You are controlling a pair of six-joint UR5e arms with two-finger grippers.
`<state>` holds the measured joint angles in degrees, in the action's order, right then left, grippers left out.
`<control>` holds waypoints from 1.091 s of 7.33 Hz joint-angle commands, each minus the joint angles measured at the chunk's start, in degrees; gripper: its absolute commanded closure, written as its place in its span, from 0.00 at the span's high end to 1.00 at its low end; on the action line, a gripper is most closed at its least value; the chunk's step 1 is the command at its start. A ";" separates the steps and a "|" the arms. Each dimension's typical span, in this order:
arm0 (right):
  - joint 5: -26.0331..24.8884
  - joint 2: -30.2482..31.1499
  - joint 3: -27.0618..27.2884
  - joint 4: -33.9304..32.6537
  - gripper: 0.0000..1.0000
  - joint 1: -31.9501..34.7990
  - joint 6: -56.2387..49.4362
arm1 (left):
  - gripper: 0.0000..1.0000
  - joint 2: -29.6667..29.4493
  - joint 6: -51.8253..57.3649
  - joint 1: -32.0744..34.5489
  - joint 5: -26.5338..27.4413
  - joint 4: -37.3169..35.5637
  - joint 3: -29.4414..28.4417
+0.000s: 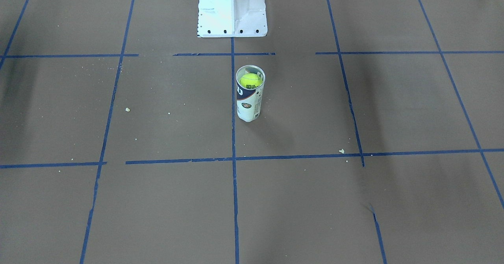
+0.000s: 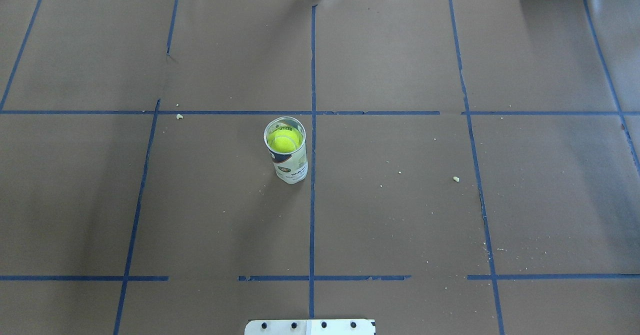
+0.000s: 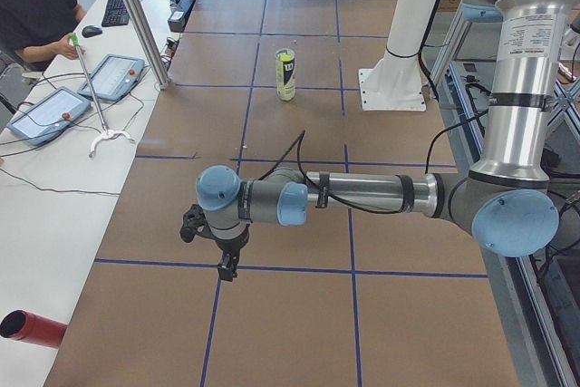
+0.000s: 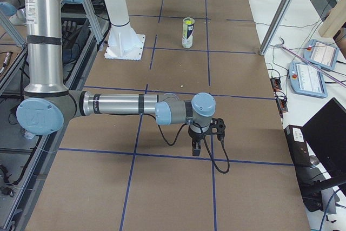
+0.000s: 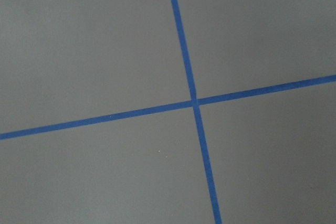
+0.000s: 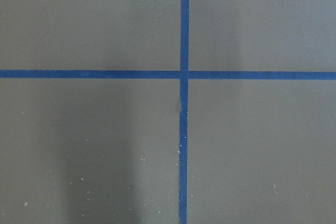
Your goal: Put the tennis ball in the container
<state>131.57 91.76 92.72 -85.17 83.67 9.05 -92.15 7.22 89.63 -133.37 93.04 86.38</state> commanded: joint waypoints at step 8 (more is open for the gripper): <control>0.00 0.00 0.00 0.00 1.00 0.00 0.00 | 1.00 2.41 -0.19 1.42 -0.67 -3.39 2.21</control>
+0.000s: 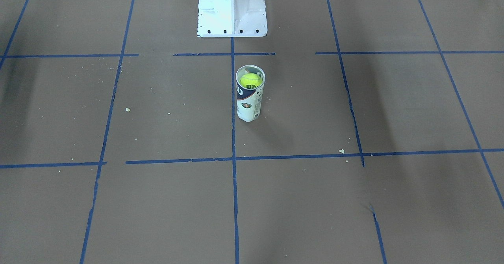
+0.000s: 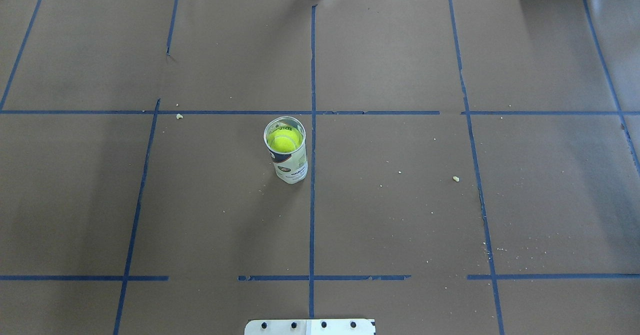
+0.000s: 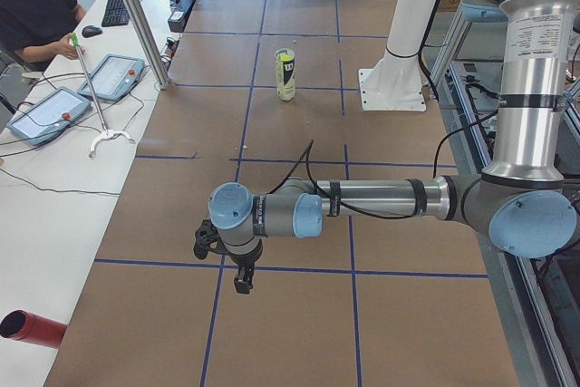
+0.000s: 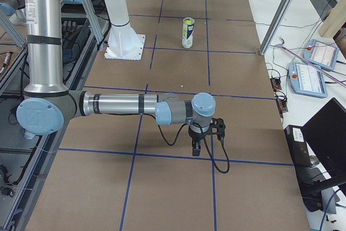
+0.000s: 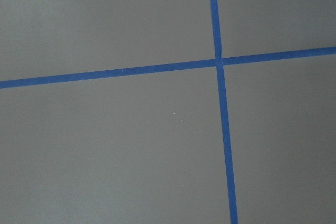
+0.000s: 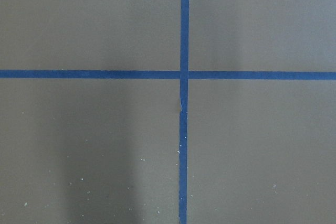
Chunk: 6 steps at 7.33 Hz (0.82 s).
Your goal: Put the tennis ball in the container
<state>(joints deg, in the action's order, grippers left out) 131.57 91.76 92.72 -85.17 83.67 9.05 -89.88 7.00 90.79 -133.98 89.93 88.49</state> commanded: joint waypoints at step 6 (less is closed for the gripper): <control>0.00 0.00 0.00 0.00 1.00 0.00 0.00 | 1.00 0.23 0.04 1.05 -0.05 -0.28 -0.15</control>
